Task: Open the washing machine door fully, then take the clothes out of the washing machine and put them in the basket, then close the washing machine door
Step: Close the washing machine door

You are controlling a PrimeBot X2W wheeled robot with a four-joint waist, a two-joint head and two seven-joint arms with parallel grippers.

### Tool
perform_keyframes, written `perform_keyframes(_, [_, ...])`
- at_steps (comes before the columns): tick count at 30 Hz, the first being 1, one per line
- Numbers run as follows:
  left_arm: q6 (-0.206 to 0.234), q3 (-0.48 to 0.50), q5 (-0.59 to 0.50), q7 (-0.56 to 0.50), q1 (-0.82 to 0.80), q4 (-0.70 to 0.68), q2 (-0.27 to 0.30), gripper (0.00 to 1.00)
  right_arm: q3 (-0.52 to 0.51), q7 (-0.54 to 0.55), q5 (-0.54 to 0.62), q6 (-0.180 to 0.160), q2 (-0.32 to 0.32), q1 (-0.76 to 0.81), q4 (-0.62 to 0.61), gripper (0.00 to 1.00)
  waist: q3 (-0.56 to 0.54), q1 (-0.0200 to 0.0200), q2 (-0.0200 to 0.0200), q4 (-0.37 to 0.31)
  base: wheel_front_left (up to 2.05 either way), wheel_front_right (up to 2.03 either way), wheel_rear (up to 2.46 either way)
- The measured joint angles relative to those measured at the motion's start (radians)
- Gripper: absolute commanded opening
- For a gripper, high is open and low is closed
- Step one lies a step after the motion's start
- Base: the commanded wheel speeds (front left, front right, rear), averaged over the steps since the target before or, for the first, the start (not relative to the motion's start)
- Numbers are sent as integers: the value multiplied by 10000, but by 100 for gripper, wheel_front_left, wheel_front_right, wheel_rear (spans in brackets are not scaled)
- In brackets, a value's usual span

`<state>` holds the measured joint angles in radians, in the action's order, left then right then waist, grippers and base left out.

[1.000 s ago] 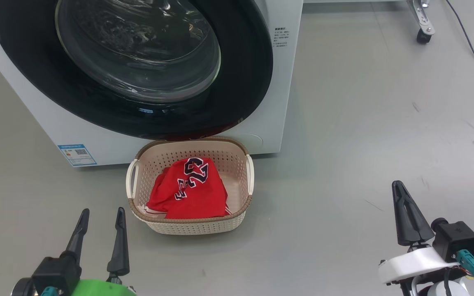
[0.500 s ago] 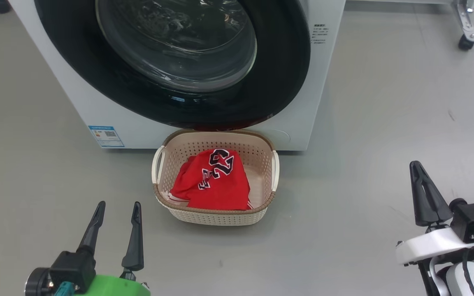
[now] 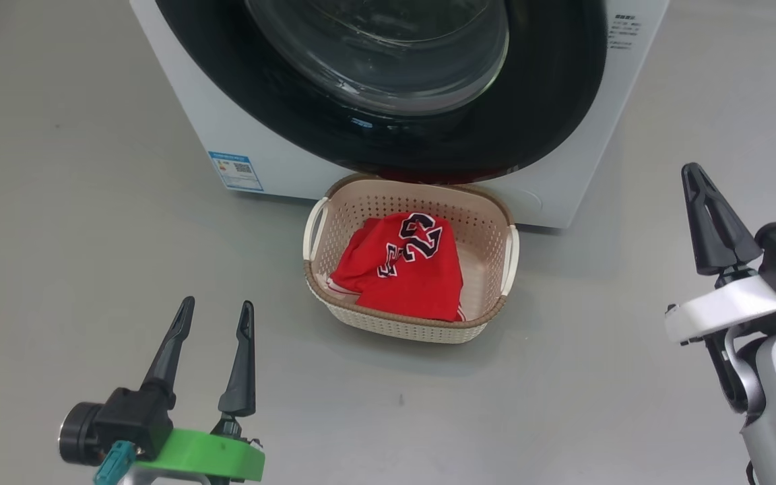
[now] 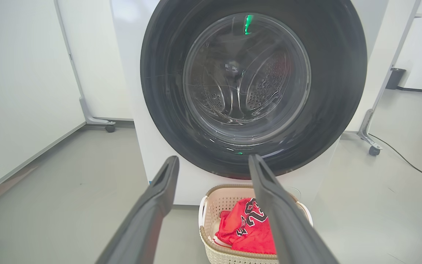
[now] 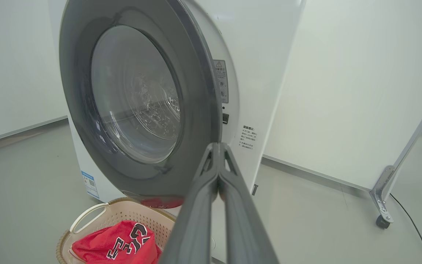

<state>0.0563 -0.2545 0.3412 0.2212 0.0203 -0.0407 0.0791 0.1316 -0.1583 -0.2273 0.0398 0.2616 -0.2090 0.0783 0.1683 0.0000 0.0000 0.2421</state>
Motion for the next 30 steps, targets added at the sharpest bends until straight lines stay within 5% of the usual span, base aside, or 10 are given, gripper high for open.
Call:
perform_keyframes(12, [-98, -244, 2, 102, -555, 21, -151, 100, 245, 665, -13, 464, 309, -2108, 890, 0, 760, 0, 0, 1016, 0, 0, 0])
perform_keyframes(30, [-188, -604, 21, 267, -1269, 148, -305, 100, 349, 1106, -128, 650, 650, -4879, 2334, 0, 1779, 1, 0, 1946, 0, 0, 0])
